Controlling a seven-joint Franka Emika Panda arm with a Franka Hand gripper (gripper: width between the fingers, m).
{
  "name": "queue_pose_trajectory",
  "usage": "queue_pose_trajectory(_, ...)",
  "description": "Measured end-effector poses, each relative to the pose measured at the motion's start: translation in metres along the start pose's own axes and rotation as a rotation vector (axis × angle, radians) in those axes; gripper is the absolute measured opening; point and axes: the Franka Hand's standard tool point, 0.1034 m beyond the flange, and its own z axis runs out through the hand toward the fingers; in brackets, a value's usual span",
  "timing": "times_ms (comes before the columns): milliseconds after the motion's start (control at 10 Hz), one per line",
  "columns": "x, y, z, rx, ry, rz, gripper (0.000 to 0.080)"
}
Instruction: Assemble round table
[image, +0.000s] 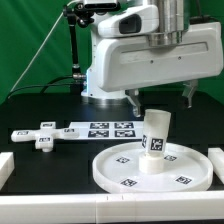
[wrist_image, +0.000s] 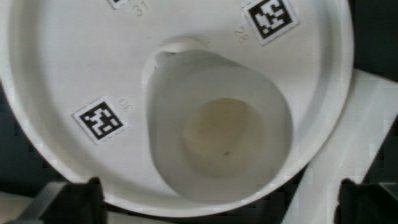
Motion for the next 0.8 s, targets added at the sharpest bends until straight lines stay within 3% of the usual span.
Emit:
queue_pose_trajectory(400, -0.017, -0.001, 0.013, -0.017, 0.032, 0.003, 0.0649)
queue_pose_trajectory(800, -0.017, 0.0, 0.015, -0.016, 0.029, 0.0, 0.0632)
